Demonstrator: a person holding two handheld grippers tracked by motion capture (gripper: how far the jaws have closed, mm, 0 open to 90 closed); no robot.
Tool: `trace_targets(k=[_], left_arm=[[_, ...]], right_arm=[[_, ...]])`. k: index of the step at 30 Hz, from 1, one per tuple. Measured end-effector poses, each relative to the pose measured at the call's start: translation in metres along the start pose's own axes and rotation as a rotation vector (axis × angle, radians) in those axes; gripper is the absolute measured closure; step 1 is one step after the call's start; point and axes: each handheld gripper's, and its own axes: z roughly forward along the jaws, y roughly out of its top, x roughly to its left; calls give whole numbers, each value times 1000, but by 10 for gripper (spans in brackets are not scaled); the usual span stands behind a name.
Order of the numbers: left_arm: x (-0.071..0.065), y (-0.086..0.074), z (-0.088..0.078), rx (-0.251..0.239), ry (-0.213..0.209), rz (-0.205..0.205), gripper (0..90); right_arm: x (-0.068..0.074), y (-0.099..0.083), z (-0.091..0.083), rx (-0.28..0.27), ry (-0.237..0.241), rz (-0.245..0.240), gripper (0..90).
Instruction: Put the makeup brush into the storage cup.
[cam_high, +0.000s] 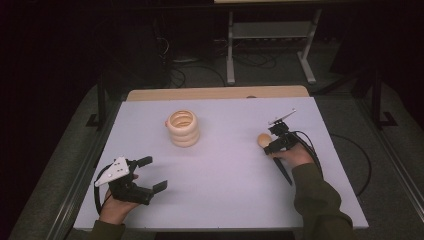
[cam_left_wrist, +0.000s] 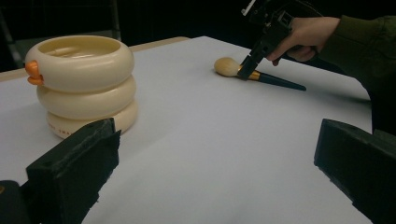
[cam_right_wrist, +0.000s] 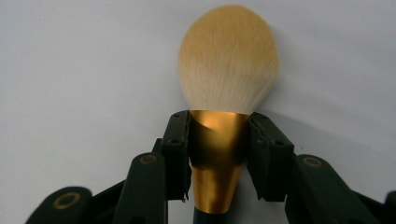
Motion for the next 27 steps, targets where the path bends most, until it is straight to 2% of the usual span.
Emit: trace_targets(k=[6,7,12,22,27], left_arm=[[0,0,0,2,0,-3,0],[0,0,0,2,0,-2,0],[0,0,0,-3,3,-2,0],[0,-1,1,-3,1,-11,0],[0,-1,3,6,-3,-1,0]], right_arm=[[0,0,-7,-42,20,15,610],[-1,0,-8,-56,23,2,610],[-2,-1,-20,-135,79,6,611],[-1,-3,-38,-252,135,-27,612],[-1,-6,-48,-312,157,-46,612]])
